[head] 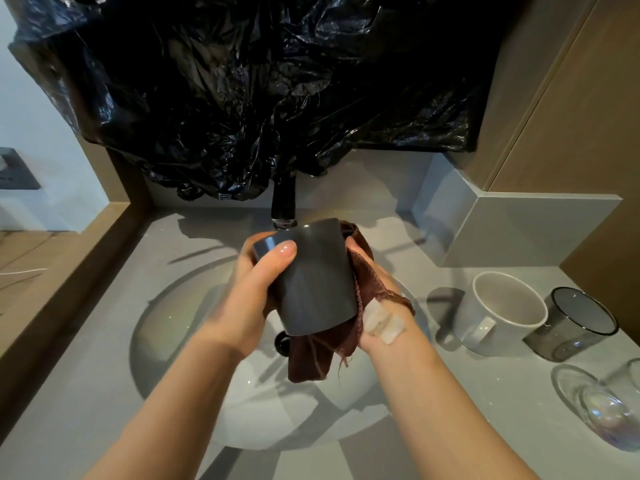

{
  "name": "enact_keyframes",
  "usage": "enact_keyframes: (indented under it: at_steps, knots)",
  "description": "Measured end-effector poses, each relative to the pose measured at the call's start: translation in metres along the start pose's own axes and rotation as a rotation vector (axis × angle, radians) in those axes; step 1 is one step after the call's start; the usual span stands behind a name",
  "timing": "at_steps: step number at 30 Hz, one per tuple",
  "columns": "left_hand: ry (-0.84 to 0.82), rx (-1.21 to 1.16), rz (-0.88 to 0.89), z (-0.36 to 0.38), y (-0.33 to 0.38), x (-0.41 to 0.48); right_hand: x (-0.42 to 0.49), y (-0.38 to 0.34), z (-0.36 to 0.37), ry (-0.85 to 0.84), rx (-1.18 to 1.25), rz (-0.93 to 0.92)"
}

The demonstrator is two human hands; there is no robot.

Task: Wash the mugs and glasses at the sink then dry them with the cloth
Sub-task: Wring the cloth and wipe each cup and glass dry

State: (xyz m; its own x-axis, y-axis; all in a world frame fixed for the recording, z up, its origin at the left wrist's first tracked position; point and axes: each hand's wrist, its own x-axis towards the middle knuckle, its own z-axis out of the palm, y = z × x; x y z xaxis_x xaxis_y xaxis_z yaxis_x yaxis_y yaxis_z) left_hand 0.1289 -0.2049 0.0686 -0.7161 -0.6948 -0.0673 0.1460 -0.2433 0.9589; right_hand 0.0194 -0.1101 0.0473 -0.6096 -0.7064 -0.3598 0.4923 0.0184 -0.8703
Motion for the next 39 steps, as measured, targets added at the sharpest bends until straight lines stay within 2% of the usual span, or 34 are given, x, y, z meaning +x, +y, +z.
enact_keyframes:
  at_steps: [1,3,7,9,11,14,16,18,22,25,27,29,31,33,34,38,39]
  knots:
    - [-0.060,0.035,-0.021,-0.005,0.004,0.002,-0.004,-0.007,-0.001,0.023,0.027,-0.053]
    - [-0.202,0.103,-0.070,-0.016,0.018,0.003,-0.006,-0.028,0.005,0.016,0.094,-0.041]
    - [-0.457,0.322,-0.099,-0.020,0.032,0.007,-0.007,-0.045,0.012,-0.134,-0.107,-0.118]
    - [-0.432,0.320,-0.091,-0.012,0.029,0.006,-0.010,-0.043,0.011,-0.138,-0.209,-0.124]
    - [-0.360,0.301,-0.078,-0.009,0.024,0.006,-0.007,-0.046,0.011,-0.103,-0.189,-0.130]
    - [-0.320,0.222,-0.108,-0.010,0.019,0.005,-0.005,-0.039,0.011,-0.063,0.053,-0.039]
    - [-0.207,0.091,-0.190,-0.008,0.017,0.002,-0.010,-0.028,0.017,-0.029,0.213,0.033]
    - [-0.080,-0.027,-0.224,-0.004,0.015,0.000,-0.013,-0.007,0.023,0.012,0.201,-0.074]
    - [0.035,-0.093,-0.225,0.001,0.010,-0.002,-0.028,0.014,0.025,-0.016,-0.071,-0.446]
    - [0.008,-0.068,-0.211,0.001,0.008,-0.003,-0.029,0.019,0.018,-0.071,-0.403,-0.720]
    - [-0.034,-0.033,-0.182,0.000,0.008,-0.004,-0.028,0.021,0.016,-0.040,-0.679,-0.925]
    - [-0.091,-0.029,-0.150,-0.003,0.008,-0.005,-0.026,0.016,0.015,-0.049,-0.719,-1.010]
    - [-0.111,-0.060,-0.155,-0.003,0.008,-0.008,-0.024,-0.001,0.019,-0.091,-0.405,-0.897]
    - [-0.079,-0.096,-0.146,0.001,0.008,-0.009,-0.016,-0.016,0.019,-0.128,0.006,-0.653]
    - [-0.060,-0.085,-0.127,0.003,0.008,-0.009,-0.014,-0.022,0.019,-0.113,0.108,-0.534]
    - [0.094,-0.099,-0.093,0.012,0.006,-0.006,-0.017,-0.021,0.023,-0.121,0.220,-0.023]
    - [0.144,-0.119,-0.110,0.013,0.004,-0.005,-0.021,-0.016,0.026,-0.118,0.276,-0.005]
